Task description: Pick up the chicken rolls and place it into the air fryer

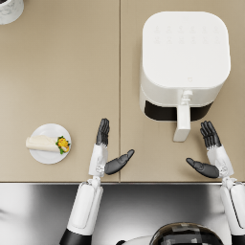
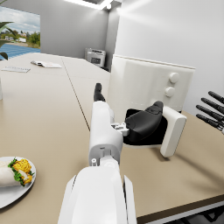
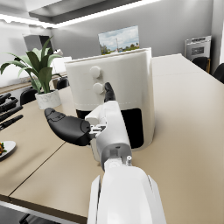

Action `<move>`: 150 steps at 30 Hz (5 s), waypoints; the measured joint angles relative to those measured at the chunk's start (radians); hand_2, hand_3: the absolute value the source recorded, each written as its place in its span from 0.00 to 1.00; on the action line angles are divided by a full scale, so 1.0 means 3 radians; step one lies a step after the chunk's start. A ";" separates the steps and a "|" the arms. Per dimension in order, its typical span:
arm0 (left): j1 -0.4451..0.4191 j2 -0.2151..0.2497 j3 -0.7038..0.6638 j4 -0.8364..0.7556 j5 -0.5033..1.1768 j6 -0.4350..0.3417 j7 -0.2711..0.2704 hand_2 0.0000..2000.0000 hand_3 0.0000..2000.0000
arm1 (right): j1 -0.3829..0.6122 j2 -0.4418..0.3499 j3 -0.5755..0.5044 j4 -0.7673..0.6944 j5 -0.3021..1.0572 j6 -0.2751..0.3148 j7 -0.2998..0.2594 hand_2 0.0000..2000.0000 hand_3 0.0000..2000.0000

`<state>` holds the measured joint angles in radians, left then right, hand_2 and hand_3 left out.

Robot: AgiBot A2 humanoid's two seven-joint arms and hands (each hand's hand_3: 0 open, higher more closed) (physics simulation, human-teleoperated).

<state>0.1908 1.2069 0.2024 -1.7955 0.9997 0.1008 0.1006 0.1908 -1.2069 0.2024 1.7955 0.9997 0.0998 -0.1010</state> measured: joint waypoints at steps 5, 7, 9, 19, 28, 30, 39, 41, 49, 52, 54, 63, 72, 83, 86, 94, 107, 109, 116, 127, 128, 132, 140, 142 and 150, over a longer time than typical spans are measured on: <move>0.0000 0.0000 0.0000 0.0000 0.0000 0.0000 0.0000 0.00 0.00 | 0.0000 0.0000 0.0000 0.0000 0.0000 0.0000 0.0000 0.00 0.00; 0.0000 0.0000 0.0000 0.0000 0.0000 0.0000 0.0000 0.00 0.00 | 0.0000 0.0000 0.0000 0.0000 0.0000 0.0000 0.0000 0.00 0.00; 0.0000 0.0000 0.0000 0.0000 0.0000 0.0000 0.0000 0.00 0.00 | 0.0000 0.0000 0.0000 0.0000 0.0000 0.0000 0.0000 0.00 0.00; 0.0000 0.0000 0.0000 0.0000 0.0000 0.0000 0.0000 0.00 0.00 | 0.0000 0.0000 0.0000 0.0000 0.0000 0.0000 0.0000 0.00 0.00; 0.0000 0.0000 0.0000 0.0000 0.0000 0.0000 0.0000 0.00 0.00 | 0.0000 0.0000 0.0000 0.0000 0.0000 0.0000 0.0000 0.00 0.00; 0.0000 0.0000 0.0000 0.0000 0.0000 0.0000 0.0000 0.00 0.00 | 0.0000 0.0000 0.0000 0.0000 0.0000 0.0000 0.0000 0.00 0.00; -0.0082 0.0036 -0.0135 -0.0034 0.0000 -0.0303 -0.0303 0.00 0.00 | 0.0045 -0.0103 0.0052 -0.0040 0.0000 -0.0300 0.0304 0.00 0.00; -0.0119 0.0042 -0.0253 -0.0061 0.0294 -0.0319 -0.0319 0.00 0.00 | 0.0043 -0.0123 0.0051 -0.0056 0.0145 -0.0316 0.0320 0.00 0.00; -0.0254 0.0078 -0.0770 -0.0263 0.1485 -0.0335 -0.0334 0.00 0.00 | 0.0087 -0.0227 0.0123 -0.0132 0.0897 -0.0331 0.0335 0.00 0.00; -0.0278 0.0095 -0.1014 -0.0305 0.1934 -0.0336 -0.0335 0.00 0.00 | 0.0097 -0.0259 0.0133 -0.0204 0.0942 -0.0332 0.0336 0.00 0.00; -0.0276 0.0102 -0.1172 -0.0306 0.2234 -0.0336 -0.0335 0.00 0.00 | 0.0094 -0.0276 0.0128 -0.0248 0.0954 -0.0332 0.0336 0.00 0.00; -0.0165 0.0067 -0.1669 -0.0143 0.3590 -0.0628 -0.0434 0.00 0.00 | 0.0109 -0.0359 0.0070 -0.0381 0.0966 -0.0332 0.0336 0.00 0.00; -0.0117 0.0044 -0.1864 -0.0052 0.4953 -0.1804 -0.0921 0.00 0.00 | 0.0123 -0.0434 -0.0003 -0.0456 0.0967 -0.0333 0.0337 0.00 0.00; 0.0020 -0.0025 -0.1934 0.0257 0.6623 -0.1862 -0.0942 0.00 0.00 | 0.0147 -0.0521 -0.0056 -0.0528 0.0966 -0.0333 0.0337 0.00 0.00; 0.0114 -0.0058 -0.1869 0.0468 0.6921 -0.1866 -0.0941 0.00 0.00 | 0.0155 -0.0544 -0.0063 -0.0542 0.0966 -0.0333 0.0337 0.00 0.00; 0.0182 -0.0052 -0.1651 0.0872 0.7082 -0.1871 -0.0941 0.00 0.00 | 0.0178 -0.0603 -0.0092 -0.0560 0.0966 -0.0333 0.0337 0.00 0.00; 0.0444 -0.0074 -0.1325 0.1565 0.7099 -0.1541 -0.1003 1.00 0.33 | 0.0236 -0.0699 -0.0145 -0.0633 0.0966 -0.0333 0.0337 0.00 0.00; 0.0506 -0.0080 -0.1294 0.1753 0.7098 -0.1293 -0.1101 1.00 0.65 | 0.0240 -0.0711 -0.0160 -0.0621 0.0965 -0.0333 0.0337 0.00 0.00; 0.0752 -0.0085 -0.1282 0.2244 0.7093 -0.0701 -0.0984 1.00 1.00 | 0.0218 -0.0741 -0.0216 -0.0551 0.0965 -0.0333 0.0337 0.00 0.00; 0.0557 -0.0023 -0.1227 0.0781 0.7092 -0.0459 -0.0360 1.00 1.00 | 0.0292 -0.0821 -0.0025 -0.0894 0.0965 -0.0333 0.0337 0.00 0.00; 0.0558 -0.0022 -0.1218 0.0668 0.7091 -0.0458 -0.0354 1.00 1.00 | 0.0306 -0.0831 -0.0009 -0.0954 0.0965 -0.0333 0.0337 0.00 0.00; 0.0572 -0.0018 -0.1178 0.0353 0.7091 -0.0458 -0.0344 1.00 1.00 | 0.0357 -0.0869 0.0081 -0.1205 0.0965 -0.0333 0.0337 0.00 0.00; 0.0603 0.0005 -0.1131 0.0074 0.7090 -0.0462 -0.0341 1.00 1.00 | 0.0438 -0.0928 0.0247 -0.1599 0.0969 -0.0412 0.0338 0.00 0.00; 0.0613 0.0009 -0.1119 0.0049 0.7090 -0.0462 -0.0340 1.00 1.00 | 0.0466 -0.0932 0.0277 -0.1667 0.0972 -0.0463 0.0340 0.00 0.00; 0.0656 0.0028 -0.1048 -0.0012 0.7089 -0.0463 -0.0340 1.00 1.00 | 0.0695 -0.0893 0.0529 -0.1966 0.0996 -0.0909 0.0352 1.00 0.98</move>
<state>0.3875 1.2154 -0.1120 -1.7992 3.1263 -0.0381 -0.0015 0.3993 -1.4747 0.3611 1.2056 1.2984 -0.1731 0.0047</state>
